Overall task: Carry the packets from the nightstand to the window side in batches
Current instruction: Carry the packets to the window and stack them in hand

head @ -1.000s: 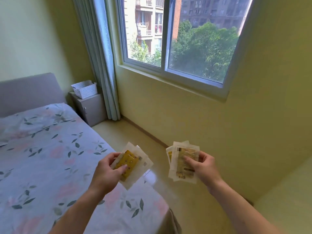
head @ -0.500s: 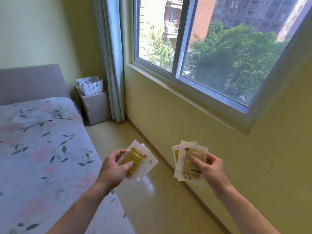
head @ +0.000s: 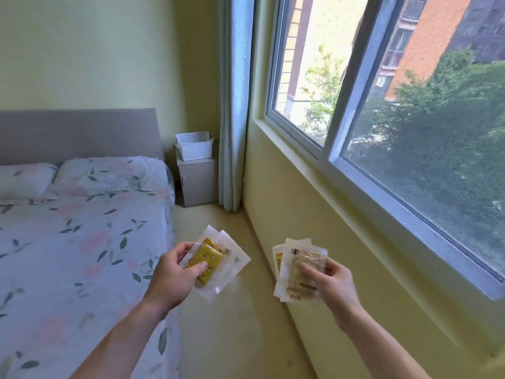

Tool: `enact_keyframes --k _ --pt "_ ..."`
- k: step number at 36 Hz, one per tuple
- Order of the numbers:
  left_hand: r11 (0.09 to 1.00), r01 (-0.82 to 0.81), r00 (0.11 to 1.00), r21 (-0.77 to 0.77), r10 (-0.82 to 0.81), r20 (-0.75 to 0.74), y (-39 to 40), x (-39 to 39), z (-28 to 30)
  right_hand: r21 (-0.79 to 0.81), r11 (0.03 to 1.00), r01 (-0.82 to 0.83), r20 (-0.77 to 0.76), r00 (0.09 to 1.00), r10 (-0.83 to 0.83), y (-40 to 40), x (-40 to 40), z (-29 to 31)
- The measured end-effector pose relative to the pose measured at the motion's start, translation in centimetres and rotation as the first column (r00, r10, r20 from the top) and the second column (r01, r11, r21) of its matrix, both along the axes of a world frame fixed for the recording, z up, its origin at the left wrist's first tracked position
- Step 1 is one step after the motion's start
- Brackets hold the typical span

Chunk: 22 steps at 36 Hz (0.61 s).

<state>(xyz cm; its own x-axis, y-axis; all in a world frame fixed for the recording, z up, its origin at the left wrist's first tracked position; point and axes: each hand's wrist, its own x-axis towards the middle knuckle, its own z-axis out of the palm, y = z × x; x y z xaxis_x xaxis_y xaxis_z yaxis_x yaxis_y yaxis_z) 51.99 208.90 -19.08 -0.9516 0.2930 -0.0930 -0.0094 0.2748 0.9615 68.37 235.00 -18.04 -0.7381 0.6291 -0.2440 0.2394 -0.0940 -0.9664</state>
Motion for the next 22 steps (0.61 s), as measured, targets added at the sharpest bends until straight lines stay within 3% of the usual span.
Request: enact_keyframes --k 11,22 --pt "0.943 -0.333 0.942 0.025 0.334 -0.032 -2.5 -9.2 0.8 0.010 0.953 -0.304 -0.044 0.952 0.304 3.4 -18.4 1.9" --pt "0.917 -0.389 0.919 0.085 0.392 -0.029 0.9 -27.2 0.5 0.053 0.936 -0.347 -0.081 0.933 0.350 7.0 -38.4 2.3"
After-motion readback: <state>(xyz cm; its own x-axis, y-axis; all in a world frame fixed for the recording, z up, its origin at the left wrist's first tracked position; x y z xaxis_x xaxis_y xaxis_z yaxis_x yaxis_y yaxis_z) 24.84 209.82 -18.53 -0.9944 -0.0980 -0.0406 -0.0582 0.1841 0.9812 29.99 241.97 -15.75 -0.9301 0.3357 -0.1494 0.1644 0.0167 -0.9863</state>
